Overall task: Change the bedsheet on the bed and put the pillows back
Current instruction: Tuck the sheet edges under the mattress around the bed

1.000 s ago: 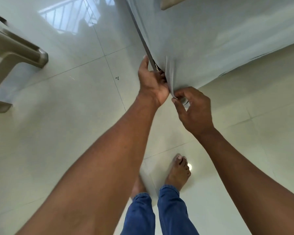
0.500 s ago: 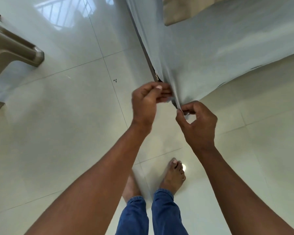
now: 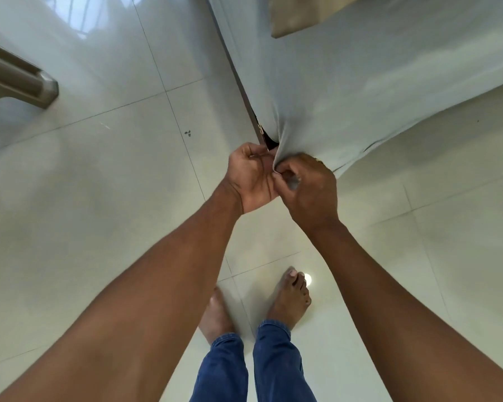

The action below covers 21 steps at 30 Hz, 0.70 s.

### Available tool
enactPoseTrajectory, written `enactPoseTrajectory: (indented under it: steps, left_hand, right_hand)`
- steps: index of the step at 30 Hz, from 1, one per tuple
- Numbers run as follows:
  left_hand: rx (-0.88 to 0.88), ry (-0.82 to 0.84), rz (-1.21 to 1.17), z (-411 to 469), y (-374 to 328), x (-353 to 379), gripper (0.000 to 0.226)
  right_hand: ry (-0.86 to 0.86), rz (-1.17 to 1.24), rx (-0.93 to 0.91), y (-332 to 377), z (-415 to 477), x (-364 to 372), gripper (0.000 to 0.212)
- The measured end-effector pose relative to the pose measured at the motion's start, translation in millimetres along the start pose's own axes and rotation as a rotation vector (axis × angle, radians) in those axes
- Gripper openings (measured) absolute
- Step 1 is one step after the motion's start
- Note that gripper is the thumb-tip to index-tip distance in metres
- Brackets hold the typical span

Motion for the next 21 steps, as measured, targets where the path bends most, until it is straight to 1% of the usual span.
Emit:
enactPoseTrajectory:
  steps: [3, 6, 8, 10, 12, 14, 16, 18, 20, 21]
  left_hand:
    - [-0.011, -0.057, -0.199, 3, 7, -9, 0.049]
    - [-0.006, -0.086, -0.297, 5, 20, -17, 0.052]
    - [-0.014, -0.099, -0.308, 4, 25, -21, 0.052]
    - [-0.029, -0.117, -0.233, 2, 23, -20, 0.043]
    - [-0.016, -0.188, -0.058, -1, 13, -16, 0.035]
    - [0.076, -0.371, 0.266, -8, 3, -10, 0.036]
    - [0.26, -0.53, 0.551, -15, -2, -7, 0.042]
    - [0.486, -0.628, 0.751, -29, -4, -12, 0.045]
    - [0.771, -0.73, 1.015, -43, -12, -21, 0.044]
    - [0.938, -0.724, 1.191, -49, -17, -24, 0.039]
  right_hand:
    - [0.028, -0.04, 0.025, 0, 11, 11, 0.009]
    - [0.073, -0.04, 0.04, -2, 6, 14, 0.01]
    - [0.085, -0.069, 0.024, -3, 2, 11, 0.011]
    - [0.074, -0.106, 0.018, -1, 0, 9, 0.012]
    - [0.067, -0.118, 0.027, 3, 2, 11, 0.014]
    - [0.076, -0.105, 0.045, 7, 4, 17, 0.016]
    - [0.072, -0.098, 0.063, 8, 10, 22, 0.016]
    - [0.042, -0.099, 0.08, 9, 15, 25, 0.015]
    - [0.003, -0.141, 0.11, 13, 17, 28, 0.01]
    - [-0.016, -0.167, 0.12, 14, 17, 30, 0.009]
Point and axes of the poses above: each hand's wrist, its own z-axis towards the middle knuckle, its own x-axis out of the palm, y = z × x, the point moved 2 cm from there along z, towards the middle knuckle, and after that the axes turned 3 degrees about x, right-handed, at the moved point
